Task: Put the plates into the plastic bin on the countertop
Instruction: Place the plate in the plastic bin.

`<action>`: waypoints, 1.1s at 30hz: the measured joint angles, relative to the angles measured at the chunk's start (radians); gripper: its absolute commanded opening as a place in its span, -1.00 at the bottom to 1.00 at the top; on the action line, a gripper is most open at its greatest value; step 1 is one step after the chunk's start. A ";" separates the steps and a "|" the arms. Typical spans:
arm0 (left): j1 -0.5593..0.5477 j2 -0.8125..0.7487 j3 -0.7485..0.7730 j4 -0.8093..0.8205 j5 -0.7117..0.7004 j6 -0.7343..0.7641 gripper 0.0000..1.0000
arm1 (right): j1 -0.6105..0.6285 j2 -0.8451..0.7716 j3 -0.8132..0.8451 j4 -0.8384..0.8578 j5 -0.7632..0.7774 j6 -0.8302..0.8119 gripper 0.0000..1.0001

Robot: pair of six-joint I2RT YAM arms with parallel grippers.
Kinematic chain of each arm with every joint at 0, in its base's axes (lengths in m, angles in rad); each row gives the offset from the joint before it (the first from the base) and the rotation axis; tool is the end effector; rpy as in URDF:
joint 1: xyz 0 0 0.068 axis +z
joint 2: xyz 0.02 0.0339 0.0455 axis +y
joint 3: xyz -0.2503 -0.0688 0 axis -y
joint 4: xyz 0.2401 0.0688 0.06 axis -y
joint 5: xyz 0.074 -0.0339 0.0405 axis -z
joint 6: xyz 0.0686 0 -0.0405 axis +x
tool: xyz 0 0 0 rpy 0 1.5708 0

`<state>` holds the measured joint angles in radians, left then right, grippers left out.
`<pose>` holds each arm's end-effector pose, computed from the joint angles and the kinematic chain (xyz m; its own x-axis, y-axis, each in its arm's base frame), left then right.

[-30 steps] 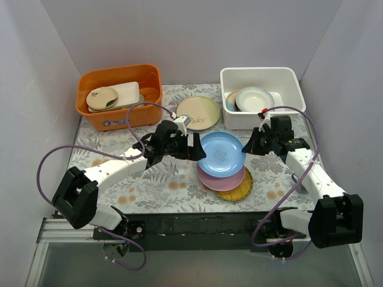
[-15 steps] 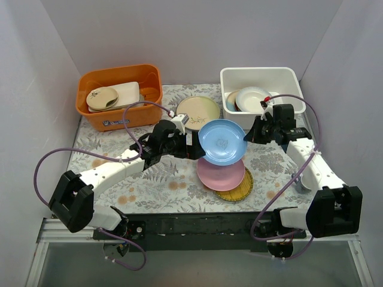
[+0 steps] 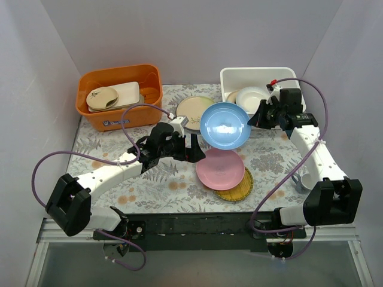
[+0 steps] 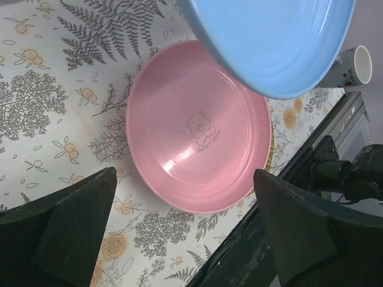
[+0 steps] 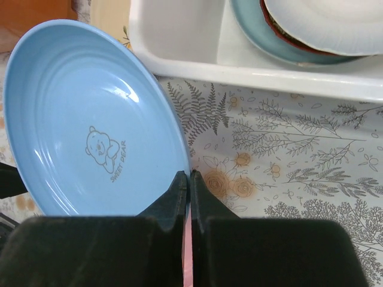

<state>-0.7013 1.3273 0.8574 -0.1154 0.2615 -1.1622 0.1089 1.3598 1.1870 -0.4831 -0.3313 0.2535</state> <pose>0.2314 -0.2186 0.2237 -0.8908 -0.4081 -0.2001 -0.0743 0.5651 -0.8217 0.3201 0.0574 0.2914 -0.6769 0.1646 -0.7174 -0.1955 0.8995 0.3908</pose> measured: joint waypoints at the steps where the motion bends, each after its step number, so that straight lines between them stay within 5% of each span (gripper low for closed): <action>1: 0.000 0.000 0.000 0.004 0.005 0.002 0.96 | -0.004 0.004 0.014 -0.002 -0.002 0.000 -0.97; 33: 0.000 0.034 -0.015 0.034 0.068 -0.001 0.96 | -0.180 0.213 0.290 -0.012 -0.101 0.057 -0.97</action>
<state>-0.7013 1.3617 0.8421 -0.0811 0.3294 -1.1633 -0.0711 1.5730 1.4765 -0.4953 -0.4328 0.3103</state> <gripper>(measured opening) 0.981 0.042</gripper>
